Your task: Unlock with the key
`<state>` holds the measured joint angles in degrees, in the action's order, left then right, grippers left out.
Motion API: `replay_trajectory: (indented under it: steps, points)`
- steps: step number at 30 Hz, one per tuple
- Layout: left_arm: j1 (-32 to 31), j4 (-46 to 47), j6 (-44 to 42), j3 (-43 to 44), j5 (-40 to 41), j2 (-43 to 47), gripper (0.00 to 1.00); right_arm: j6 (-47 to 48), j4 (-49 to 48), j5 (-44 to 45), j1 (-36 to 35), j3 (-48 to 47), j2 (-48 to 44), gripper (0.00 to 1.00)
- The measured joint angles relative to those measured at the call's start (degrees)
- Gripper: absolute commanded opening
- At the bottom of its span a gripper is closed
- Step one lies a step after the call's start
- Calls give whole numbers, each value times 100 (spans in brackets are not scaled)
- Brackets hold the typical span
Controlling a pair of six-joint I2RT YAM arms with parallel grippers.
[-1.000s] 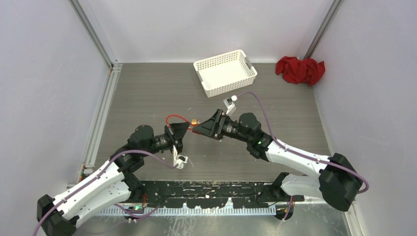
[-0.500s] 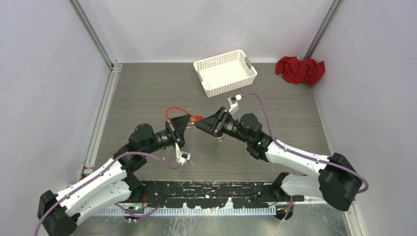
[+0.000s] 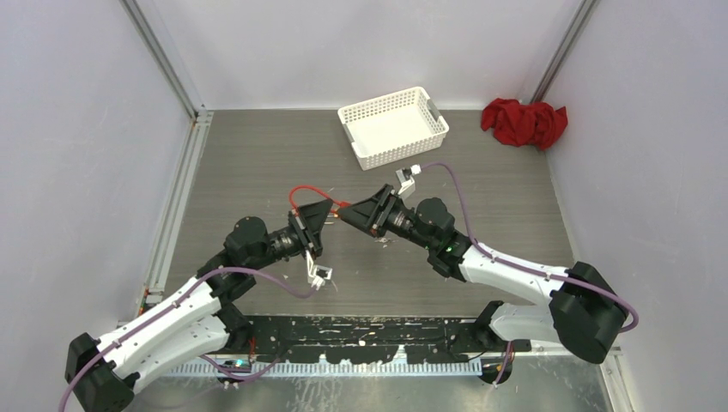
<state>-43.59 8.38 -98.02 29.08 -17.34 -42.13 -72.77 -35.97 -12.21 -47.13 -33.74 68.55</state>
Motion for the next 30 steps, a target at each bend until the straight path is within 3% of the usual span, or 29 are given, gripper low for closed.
replay_trajectory:
  steps: [5,11,13,15,17,24,30]
  points:
    - [-7,-7,2,0,2,0,0,2,-31,85,0,0,-2,40]
    - [-4,-39,9,-2,42,0,3,15,-138,125,2,2,-57,12]
    - [-9,-35,24,-2,39,11,23,44,-136,125,11,4,-94,2]
    - [-17,-90,83,0,26,31,78,92,-118,120,13,11,-125,1]
    - [-17,-409,313,44,15,90,96,286,28,122,28,11,-199,1]
    - [-17,-2588,2173,1550,-179,9,99,1563,1047,28,87,-216,-439,1]
    - [-22,-3368,3587,2459,-680,-369,100,2227,1241,-444,85,-437,-361,1]
